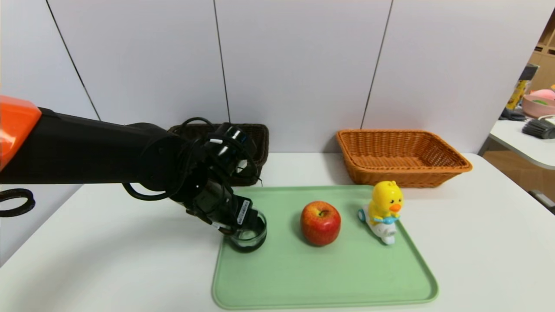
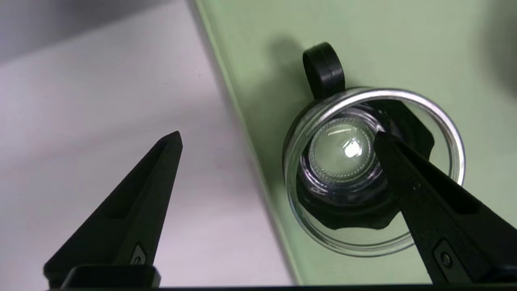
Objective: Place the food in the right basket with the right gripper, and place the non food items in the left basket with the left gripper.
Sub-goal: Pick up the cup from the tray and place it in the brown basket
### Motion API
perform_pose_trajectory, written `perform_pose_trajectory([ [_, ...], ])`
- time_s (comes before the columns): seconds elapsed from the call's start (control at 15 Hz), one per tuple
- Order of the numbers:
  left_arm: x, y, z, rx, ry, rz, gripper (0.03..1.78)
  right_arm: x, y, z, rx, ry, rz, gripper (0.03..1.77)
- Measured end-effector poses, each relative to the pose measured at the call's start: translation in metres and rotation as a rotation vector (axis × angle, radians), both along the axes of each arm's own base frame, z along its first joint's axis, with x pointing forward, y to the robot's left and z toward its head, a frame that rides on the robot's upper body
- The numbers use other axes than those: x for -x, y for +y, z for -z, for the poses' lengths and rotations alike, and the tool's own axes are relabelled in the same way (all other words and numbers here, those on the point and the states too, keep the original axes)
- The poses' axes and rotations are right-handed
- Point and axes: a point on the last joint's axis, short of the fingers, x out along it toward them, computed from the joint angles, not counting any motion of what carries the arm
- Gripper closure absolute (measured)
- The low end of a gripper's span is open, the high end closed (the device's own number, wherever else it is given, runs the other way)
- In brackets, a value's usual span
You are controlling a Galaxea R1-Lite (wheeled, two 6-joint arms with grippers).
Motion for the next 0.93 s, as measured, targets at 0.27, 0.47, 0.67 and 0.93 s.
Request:
perform_pose_trajectory([
  [0.27, 0.0, 0.0005, 0.0003, 0.014, 0.049, -0.082, 0.12, 0.0, 0.0, -0.0001, 0.0, 0.0, 0.0, 0.1],
  [0.47, 0.0011, 0.0014, 0.0018, 0.023, 0.075, -0.129, 0.12, 0.0, 0.0, 0.0, 0.0, 0.0, 0.0, 0.1],
  [0.67, 0.0006, 0.0014, 0.0031, 0.02, 0.08, -0.134, 0.12, 0.0, 0.0, 0.0, 0.0, 0.0, 0.0, 0.1],
  [0.93, 0.0, 0.001, 0.0055, 0.012, 0.088, -0.131, 0.12, 0.0, 0.0, 0.0, 0.0, 0.0, 0.0, 0.1],
])
